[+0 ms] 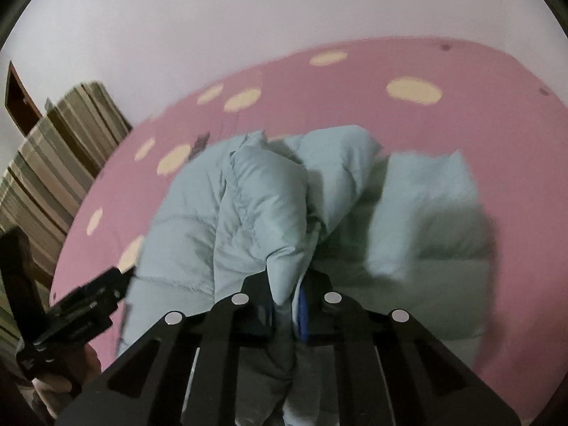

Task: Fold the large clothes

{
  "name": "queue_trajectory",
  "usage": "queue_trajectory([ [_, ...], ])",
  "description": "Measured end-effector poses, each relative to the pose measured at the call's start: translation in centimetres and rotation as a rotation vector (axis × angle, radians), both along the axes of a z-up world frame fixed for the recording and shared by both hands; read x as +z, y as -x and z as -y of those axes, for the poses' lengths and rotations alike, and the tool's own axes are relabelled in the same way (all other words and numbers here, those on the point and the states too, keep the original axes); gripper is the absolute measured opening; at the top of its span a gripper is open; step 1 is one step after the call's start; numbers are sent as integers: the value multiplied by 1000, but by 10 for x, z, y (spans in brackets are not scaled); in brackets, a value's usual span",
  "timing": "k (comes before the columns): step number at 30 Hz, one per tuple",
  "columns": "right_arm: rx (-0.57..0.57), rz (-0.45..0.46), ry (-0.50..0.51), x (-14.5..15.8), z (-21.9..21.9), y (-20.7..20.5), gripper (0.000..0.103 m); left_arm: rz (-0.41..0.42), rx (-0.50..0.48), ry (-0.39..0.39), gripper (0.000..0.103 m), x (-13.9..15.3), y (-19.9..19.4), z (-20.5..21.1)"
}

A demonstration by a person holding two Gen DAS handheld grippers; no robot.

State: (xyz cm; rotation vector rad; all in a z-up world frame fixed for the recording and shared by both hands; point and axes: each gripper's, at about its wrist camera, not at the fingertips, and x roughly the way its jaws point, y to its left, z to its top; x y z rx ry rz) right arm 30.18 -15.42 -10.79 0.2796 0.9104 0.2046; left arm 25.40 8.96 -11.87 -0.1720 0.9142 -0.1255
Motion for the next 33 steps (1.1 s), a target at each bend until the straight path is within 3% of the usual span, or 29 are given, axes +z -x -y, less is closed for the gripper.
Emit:
queue_trajectory([
  [5,-74,38,85,11,35,9,10,1,-107,32,79,6,-3,37],
  [12,-125,-64,83,-36,79,3,11,-48,-205,-78,80,-19,-17,98],
  [21,-101,-106,39,-79,88,-4,14,-107,-200,-137,81,-50,-26,107],
  [29,-113,-103,28,-77,89,-5,15,-90,-188,-162,81,-61,-23,110],
  [33,-119,-76,62,-67,89,5,26,-67,-180,-155,80,-52,-16,109],
])
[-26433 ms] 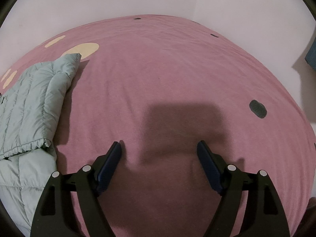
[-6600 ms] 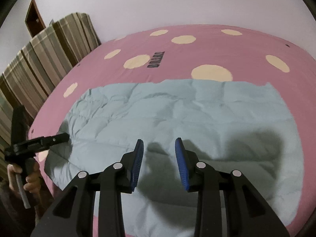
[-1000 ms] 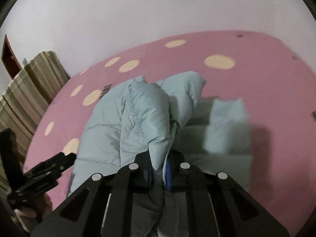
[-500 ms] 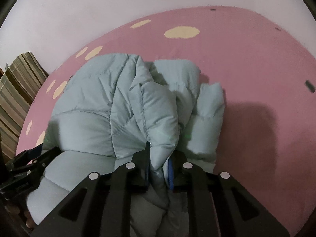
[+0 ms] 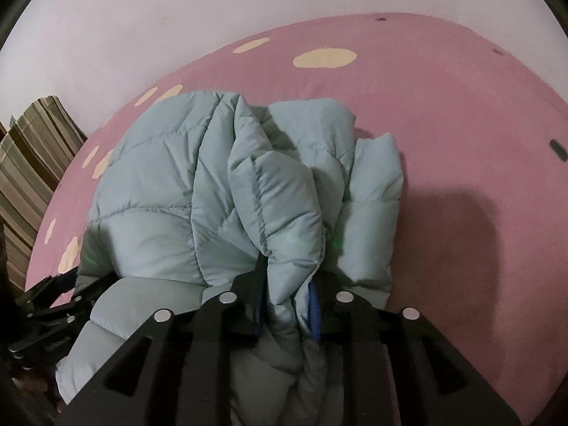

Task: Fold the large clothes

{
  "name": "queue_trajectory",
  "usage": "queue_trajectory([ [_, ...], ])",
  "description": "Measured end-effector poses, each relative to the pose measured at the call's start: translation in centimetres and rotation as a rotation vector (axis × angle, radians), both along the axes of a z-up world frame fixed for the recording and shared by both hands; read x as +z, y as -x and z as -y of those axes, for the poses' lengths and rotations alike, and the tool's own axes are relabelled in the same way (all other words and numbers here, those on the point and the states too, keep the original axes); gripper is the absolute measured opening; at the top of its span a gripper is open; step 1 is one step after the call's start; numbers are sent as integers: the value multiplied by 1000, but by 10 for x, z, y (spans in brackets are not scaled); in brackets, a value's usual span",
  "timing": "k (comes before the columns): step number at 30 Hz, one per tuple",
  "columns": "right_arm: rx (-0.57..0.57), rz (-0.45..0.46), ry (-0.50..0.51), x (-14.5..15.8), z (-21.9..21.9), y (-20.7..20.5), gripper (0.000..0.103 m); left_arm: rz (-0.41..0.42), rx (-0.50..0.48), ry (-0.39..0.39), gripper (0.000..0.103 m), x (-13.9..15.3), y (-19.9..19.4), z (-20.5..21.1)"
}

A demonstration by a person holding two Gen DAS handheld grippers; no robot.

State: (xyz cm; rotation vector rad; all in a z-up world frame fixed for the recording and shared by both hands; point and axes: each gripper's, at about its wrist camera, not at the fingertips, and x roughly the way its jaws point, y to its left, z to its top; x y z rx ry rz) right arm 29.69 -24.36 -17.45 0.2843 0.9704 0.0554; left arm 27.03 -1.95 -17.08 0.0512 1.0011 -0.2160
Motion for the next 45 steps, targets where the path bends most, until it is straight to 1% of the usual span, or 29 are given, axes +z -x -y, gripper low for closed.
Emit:
queue_trajectory([
  [1,-3,3,10,3,0,2,29,5,2,0,80,2,3,0],
  [2,-8,7,17,7,1,4,30,11,3,-1,80,5,5,-1],
  [5,-19,27,20,21,2,14,30,22,17,10,80,15,11,-5],
  [9,-28,68,38,47,-1,33,30,36,42,30,80,29,19,-13],
  [12,-7,95,52,65,-10,51,30,67,61,51,80,42,33,-21],
  [15,32,110,49,73,-22,66,30,84,66,82,80,50,48,-27],
  [17,61,106,52,72,-31,73,30,94,61,78,80,51,55,-27],
  [19,90,85,67,66,-41,76,30,87,54,64,80,46,55,-26],
  [21,97,69,96,57,-46,77,30,56,51,65,80,37,51,-26],
  [22,97,56,101,52,-47,76,30,30,49,82,80,30,48,-27],
  [24,98,13,97,40,-46,71,30,3,39,88,80,22,46,-27],
  [27,95,-31,82,21,-43,63,30,3,9,46,80,6,46,-19],
  [30,89,-40,53,7,-39,58,30,2,-1,17,80,-9,42,-15],
  [33,82,-39,34,-2,-37,54,30,-26,6,27,80,-19,35,-14],
  [35,77,-31,32,-4,-36,53,30,-26,7,29,80,-23,32,-13],
  [37,76,-22,35,-4,-37,55,30,-13,8,35,80,-22,33,-13],
  [39,71,-15,28,-1,-36,57,30,-2,8,59,79,-19,35,-17],
  [41,67,-8,24,4,-34,63,31,0,10,72,79,-12,39,-21],
  [44,61,-7,25,18,-32,72,32,1,14,65,79,6,44,-26],
  [45,55,3,21,24,-31,76,32,20,19,71,79,18,46,-30],
])
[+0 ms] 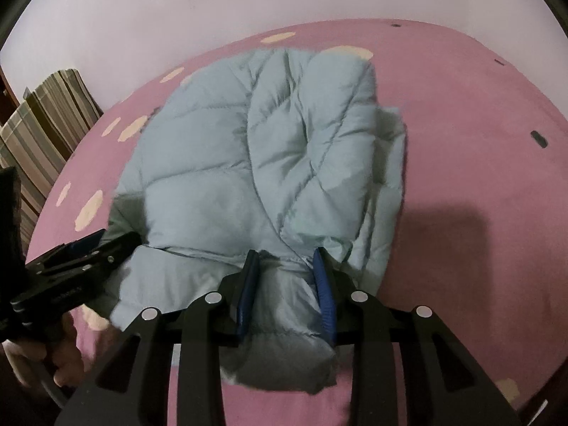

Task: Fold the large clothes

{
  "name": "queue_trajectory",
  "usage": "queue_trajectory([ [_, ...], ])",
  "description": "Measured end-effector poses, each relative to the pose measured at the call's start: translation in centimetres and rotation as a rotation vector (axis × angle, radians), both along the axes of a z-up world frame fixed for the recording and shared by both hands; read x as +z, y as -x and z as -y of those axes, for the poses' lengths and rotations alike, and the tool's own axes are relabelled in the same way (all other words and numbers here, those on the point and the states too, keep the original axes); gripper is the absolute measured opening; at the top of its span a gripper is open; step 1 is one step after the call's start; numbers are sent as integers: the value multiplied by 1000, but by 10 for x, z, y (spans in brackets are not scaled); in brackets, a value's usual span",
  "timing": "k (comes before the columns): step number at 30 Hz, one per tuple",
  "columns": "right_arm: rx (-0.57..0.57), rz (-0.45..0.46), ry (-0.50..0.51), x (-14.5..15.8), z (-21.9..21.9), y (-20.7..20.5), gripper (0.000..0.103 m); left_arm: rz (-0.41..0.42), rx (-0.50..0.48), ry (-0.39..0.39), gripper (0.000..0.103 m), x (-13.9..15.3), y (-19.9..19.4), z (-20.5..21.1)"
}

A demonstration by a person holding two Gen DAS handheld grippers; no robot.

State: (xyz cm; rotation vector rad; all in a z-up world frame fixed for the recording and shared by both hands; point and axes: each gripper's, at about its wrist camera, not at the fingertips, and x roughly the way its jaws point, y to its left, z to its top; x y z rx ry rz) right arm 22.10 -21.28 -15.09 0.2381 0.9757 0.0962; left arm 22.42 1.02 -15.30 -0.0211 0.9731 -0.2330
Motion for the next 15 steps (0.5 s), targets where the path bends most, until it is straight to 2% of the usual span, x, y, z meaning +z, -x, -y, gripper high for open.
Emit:
queue_trajectory([
  [4,-23,74,10,33,8,-3,33,82,9,17,79,35,-6,-5],
  [7,-47,112,26,46,11,-22,33,104,19,-7,79,44,-31,3],
  [10,-70,128,39,47,13,-49,33,88,12,-45,79,39,-58,16],
  [15,-101,82,61,28,16,-85,33,32,15,-86,79,18,-87,26],
])
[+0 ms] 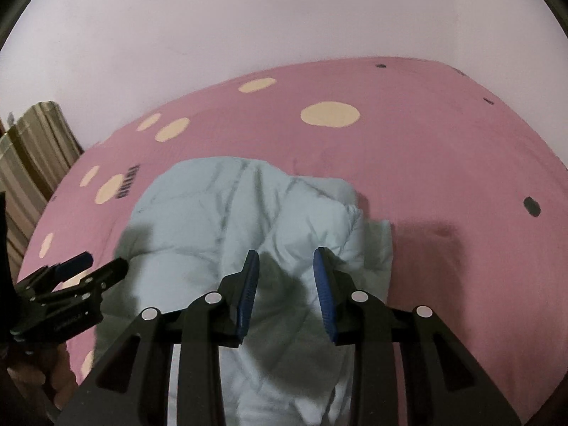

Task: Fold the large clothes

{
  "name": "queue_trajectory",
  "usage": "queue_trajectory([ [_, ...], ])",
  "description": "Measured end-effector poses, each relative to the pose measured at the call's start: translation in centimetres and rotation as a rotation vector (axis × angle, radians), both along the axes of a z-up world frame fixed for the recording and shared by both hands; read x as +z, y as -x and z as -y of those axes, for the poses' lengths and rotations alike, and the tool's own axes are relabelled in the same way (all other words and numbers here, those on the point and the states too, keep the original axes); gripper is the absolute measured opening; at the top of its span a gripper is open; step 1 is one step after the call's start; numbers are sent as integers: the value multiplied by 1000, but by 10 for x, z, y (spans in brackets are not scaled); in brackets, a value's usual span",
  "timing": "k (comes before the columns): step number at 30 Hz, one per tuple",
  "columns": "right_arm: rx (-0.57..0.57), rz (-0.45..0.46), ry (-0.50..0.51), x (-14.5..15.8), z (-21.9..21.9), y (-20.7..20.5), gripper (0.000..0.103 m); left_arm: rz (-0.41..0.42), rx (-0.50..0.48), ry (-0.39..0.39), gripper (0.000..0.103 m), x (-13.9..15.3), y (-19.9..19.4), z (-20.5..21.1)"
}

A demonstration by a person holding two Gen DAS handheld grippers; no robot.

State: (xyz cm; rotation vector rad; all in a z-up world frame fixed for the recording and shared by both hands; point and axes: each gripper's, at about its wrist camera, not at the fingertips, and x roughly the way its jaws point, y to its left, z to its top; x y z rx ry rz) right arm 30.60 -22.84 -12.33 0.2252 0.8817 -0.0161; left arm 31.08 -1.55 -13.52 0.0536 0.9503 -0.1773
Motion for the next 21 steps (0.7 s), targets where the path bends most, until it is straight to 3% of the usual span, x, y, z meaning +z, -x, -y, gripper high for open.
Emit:
queue_trajectory([
  [8,6,-72,40,-41,-2,-21,36,-45,-17,-20,80,-30,-11,9],
  [11,-2,-77,12,-54,3,-25,36,-57,-10,-4,80,-37,-14,10],
  [21,-8,-54,14,-60,2,-26,36,-65,-13,4,81,-45,-15,10],
])
